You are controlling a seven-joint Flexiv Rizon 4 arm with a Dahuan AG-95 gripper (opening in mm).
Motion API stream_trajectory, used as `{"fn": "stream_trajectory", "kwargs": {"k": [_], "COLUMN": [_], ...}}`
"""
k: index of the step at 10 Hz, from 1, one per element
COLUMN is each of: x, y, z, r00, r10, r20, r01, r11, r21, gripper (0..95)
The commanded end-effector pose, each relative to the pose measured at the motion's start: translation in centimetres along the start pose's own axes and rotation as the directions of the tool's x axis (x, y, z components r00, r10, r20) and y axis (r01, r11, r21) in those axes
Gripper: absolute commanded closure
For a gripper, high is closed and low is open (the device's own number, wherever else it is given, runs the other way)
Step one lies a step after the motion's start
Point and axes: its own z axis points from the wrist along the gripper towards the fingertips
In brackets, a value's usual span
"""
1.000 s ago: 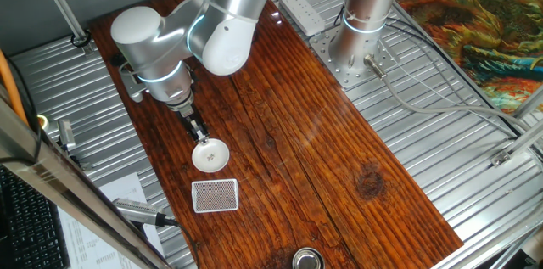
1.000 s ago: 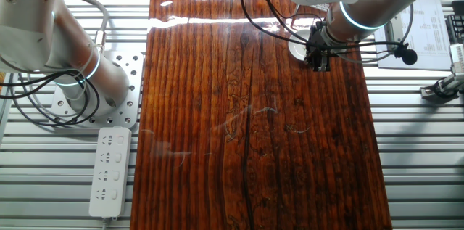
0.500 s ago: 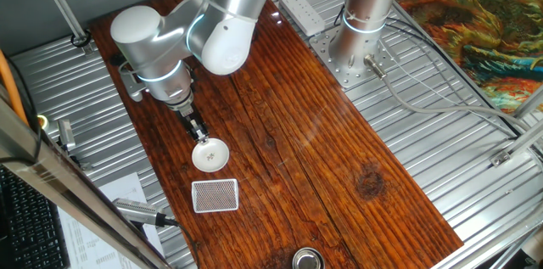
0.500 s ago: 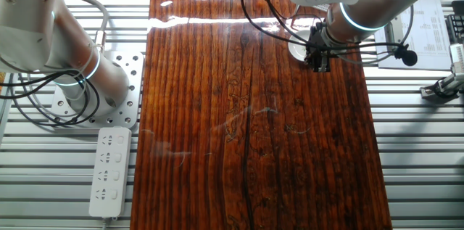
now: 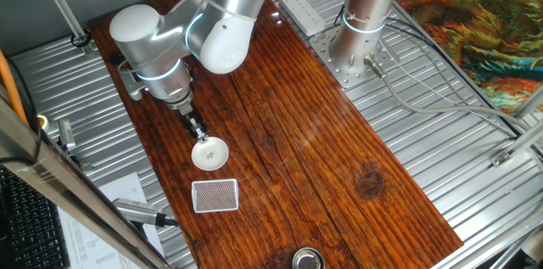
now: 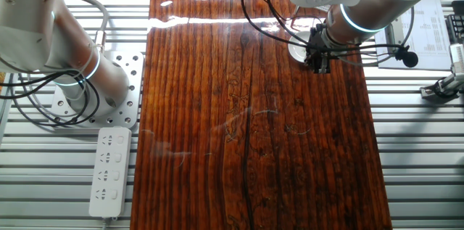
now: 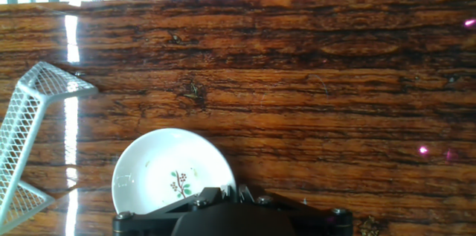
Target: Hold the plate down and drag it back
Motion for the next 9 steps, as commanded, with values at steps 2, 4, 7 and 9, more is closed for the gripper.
{"fn": "stream_trajectory", "kwargs": {"k": [2,4,7,9], "x": [0.0,0.1,0.1,0.2], "y": [-0.1,-0.5,-0.8,-1.2], "z": [-0.1,-0.1,-0.2,-0.3], "r00": [1.0,1.0,1.0,1.0], "r10": [-0.002,-0.008,-0.013,-0.019], "r20": [-0.001,-0.002,-0.002,-0.002], "r01": [0.002,0.008,0.013,0.019], "r11": [1.0,1.0,1.0,1.0], "r21": [0.002,0.002,0.003,0.002], "gripper": [95.0,95.0,95.0,95.0]}}
